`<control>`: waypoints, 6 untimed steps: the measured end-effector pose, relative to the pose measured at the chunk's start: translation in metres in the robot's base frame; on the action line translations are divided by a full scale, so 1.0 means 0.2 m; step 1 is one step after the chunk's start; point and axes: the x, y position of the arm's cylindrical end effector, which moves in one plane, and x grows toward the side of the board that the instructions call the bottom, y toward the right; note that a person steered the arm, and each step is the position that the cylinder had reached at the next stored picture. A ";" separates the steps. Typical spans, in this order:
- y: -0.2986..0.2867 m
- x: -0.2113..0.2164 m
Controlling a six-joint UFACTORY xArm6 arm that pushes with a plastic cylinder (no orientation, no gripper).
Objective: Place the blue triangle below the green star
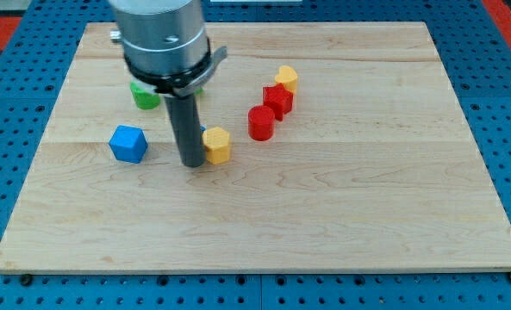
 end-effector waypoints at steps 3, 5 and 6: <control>0.12 -0.06; -0.01 -0.30; 0.04 -0.44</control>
